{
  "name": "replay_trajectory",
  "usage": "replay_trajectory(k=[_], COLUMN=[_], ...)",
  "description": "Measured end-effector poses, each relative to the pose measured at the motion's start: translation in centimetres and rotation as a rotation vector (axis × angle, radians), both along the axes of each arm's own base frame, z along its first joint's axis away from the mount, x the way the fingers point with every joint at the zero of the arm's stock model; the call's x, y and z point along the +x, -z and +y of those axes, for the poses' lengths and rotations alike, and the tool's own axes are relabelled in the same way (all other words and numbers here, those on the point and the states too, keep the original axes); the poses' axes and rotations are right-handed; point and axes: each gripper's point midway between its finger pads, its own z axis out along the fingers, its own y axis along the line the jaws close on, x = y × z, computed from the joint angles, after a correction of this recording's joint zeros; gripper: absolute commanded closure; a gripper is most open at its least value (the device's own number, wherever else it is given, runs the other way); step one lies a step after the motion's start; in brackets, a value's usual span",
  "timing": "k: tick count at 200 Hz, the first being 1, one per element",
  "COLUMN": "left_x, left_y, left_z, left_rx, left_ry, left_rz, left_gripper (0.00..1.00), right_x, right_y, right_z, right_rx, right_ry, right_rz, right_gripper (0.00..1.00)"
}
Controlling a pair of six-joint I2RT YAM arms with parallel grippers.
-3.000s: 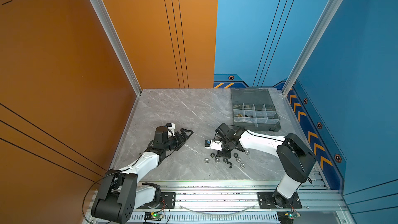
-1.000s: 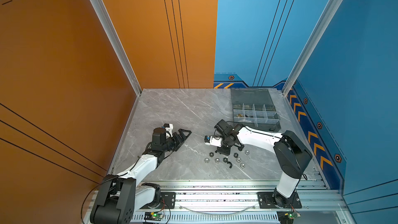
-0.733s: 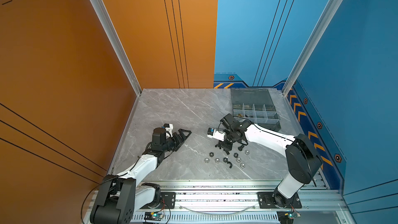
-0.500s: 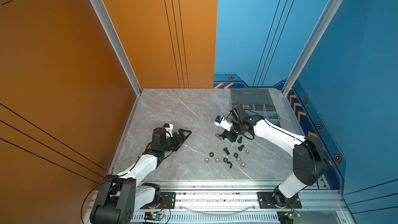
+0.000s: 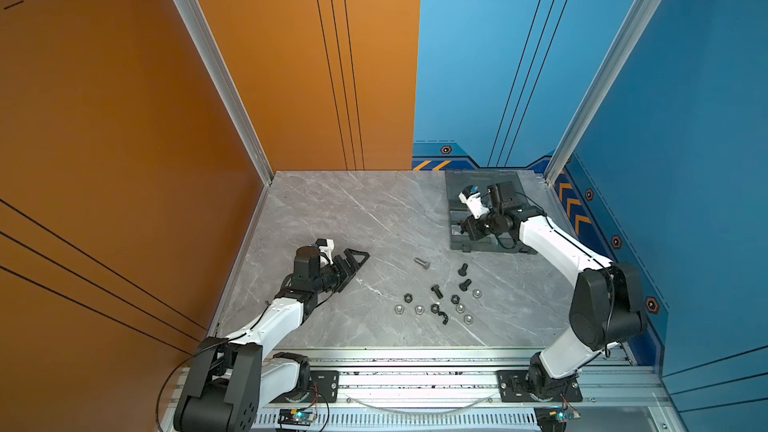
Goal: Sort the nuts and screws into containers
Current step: 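Carry the black wing nut to the organizer and release it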
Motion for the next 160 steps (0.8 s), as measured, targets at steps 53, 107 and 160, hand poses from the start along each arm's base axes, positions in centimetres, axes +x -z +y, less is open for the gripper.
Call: replay_trajectory(k=[53, 107, 160], left_x=[0.0, 0.0, 0.0], left_y=[0.0, 0.0, 0.0], left_z=[0.0, 0.0, 0.0], left_rx=[0.0, 0.0, 0.0], left_ry=[0.0, 0.0, 0.0], left_rz=[0.001, 0.001, 0.001], left_gripper=[0.02, 0.02, 0.02], right_x=[5.3, 7.6, 7.3], right_y=[0.9, 3.9, 6.2], right_z=[-5.5, -7.1, -8.0], right_rx=[-0.049, -0.137, -0.193], right_ry=[0.232, 0.311, 0.339], right_rz=[-0.006, 0.038, 0.09], right_gripper=[1.0, 1.0, 0.99])
